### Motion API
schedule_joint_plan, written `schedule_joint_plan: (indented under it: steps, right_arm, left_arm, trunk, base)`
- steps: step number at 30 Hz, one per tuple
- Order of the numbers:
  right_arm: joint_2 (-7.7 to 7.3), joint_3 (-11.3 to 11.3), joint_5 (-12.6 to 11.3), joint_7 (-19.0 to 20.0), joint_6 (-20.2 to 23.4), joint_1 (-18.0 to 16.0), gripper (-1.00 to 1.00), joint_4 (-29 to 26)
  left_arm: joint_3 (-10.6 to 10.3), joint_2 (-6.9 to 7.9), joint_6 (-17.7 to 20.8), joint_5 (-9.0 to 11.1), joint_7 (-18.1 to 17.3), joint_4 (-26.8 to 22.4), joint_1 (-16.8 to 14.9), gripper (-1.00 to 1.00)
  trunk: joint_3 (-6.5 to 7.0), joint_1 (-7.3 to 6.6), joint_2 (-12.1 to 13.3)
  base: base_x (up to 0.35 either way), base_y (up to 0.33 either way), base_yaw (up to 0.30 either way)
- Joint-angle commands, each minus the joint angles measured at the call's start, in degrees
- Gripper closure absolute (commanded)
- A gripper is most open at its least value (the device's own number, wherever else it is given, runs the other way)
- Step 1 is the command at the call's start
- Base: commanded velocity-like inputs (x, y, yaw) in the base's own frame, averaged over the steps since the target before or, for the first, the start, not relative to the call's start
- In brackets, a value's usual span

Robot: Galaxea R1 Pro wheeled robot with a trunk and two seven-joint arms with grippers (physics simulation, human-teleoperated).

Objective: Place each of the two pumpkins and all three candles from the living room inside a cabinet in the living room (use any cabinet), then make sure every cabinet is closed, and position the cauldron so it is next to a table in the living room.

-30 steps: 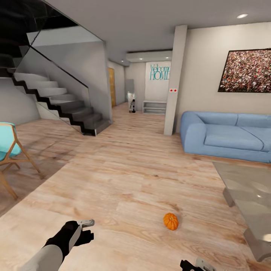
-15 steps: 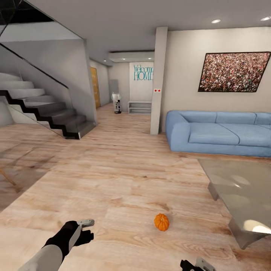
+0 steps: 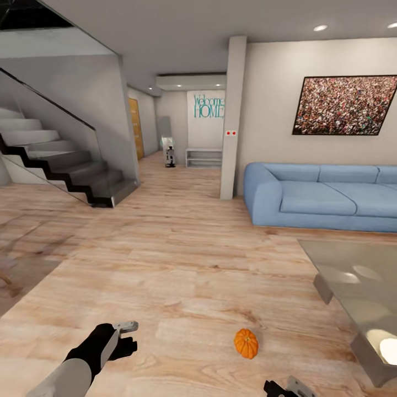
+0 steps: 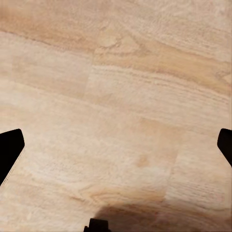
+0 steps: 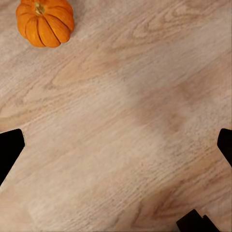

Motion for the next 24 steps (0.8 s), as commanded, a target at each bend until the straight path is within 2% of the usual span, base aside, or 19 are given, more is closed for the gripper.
schedule_joint_plan:
  steps: [1, 10, 14, 24]
  right_arm:
    - [0.0, 0.0, 0.0, 0.0, 0.0, 0.0, -1.0, 0.0]
    - [0.0, -0.06, 0.0, 0.01, 0.04, 0.01, -1.0, 0.0]
    - [-0.03, -0.08, 0.0, 0.0, 0.08, 0.0, -1.0, 0.0]
    - [-0.06, -0.09, 0.0, -0.01, 0.09, 0.0, -1.0, 0.0]
  left_arm:
    - [0.0, 0.0, 0.0, 0.0, 0.0, 0.0, 0.0, -1.0]
    - [0.0, 0.0, -0.02, 0.0, 0.0, 0.0, 0.0, -1.0]
    - [0.0, 0.0, -0.03, 0.0, 0.0, 0.0, 0.0, -1.0]
    - [0.0, 0.0, -0.03, 0.0, 0.0, 0.0, 0.0, -1.0]
  trunk:
    - [0.0, 0.0, 0.0]
    - [0.0, 0.0, 0.0]
    - [0.0, 0.0, 0.0]
    - [0.0, 0.0, 0.0]
  base:
    - [0.292, 0.043, 0.0]
    - [0.285, -0.001, -0.029]
    - [0.174, -0.013, -0.23]
    - [0.024, 0.0, -0.276]
